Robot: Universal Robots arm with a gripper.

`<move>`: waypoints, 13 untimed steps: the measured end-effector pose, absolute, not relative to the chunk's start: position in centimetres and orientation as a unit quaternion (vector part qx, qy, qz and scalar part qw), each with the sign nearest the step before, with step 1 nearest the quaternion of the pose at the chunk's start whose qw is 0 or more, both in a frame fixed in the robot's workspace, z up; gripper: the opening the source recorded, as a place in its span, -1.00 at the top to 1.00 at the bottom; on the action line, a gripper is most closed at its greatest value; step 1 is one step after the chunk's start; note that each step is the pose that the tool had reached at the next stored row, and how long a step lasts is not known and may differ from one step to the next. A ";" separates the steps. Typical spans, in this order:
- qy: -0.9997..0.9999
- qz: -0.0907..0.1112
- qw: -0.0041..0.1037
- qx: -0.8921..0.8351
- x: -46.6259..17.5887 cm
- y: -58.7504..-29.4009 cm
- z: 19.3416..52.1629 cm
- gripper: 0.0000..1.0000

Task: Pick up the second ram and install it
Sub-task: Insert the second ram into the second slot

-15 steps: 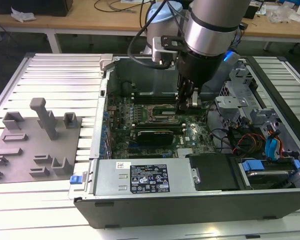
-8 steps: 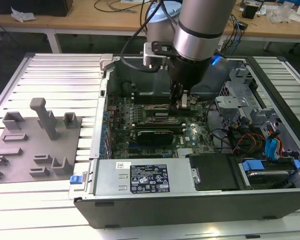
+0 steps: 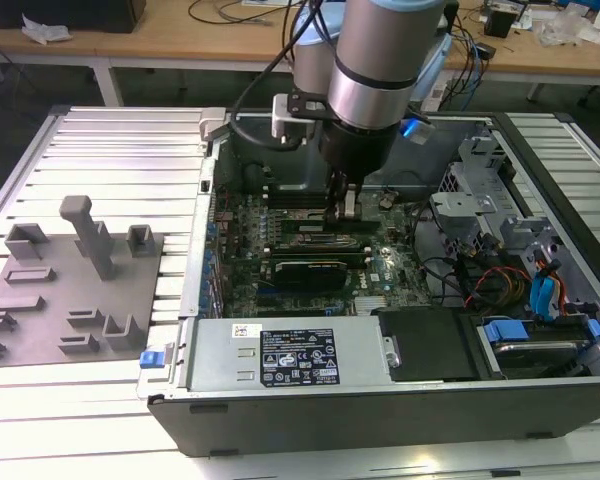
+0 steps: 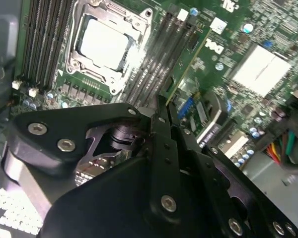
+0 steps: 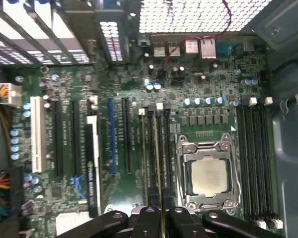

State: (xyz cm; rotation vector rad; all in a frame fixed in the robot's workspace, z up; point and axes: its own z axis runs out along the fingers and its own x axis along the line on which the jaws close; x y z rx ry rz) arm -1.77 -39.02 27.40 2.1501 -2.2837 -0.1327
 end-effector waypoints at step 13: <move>-0.729 -0.042 0.001 0.683 -2.2 -38.5 24.0 0.73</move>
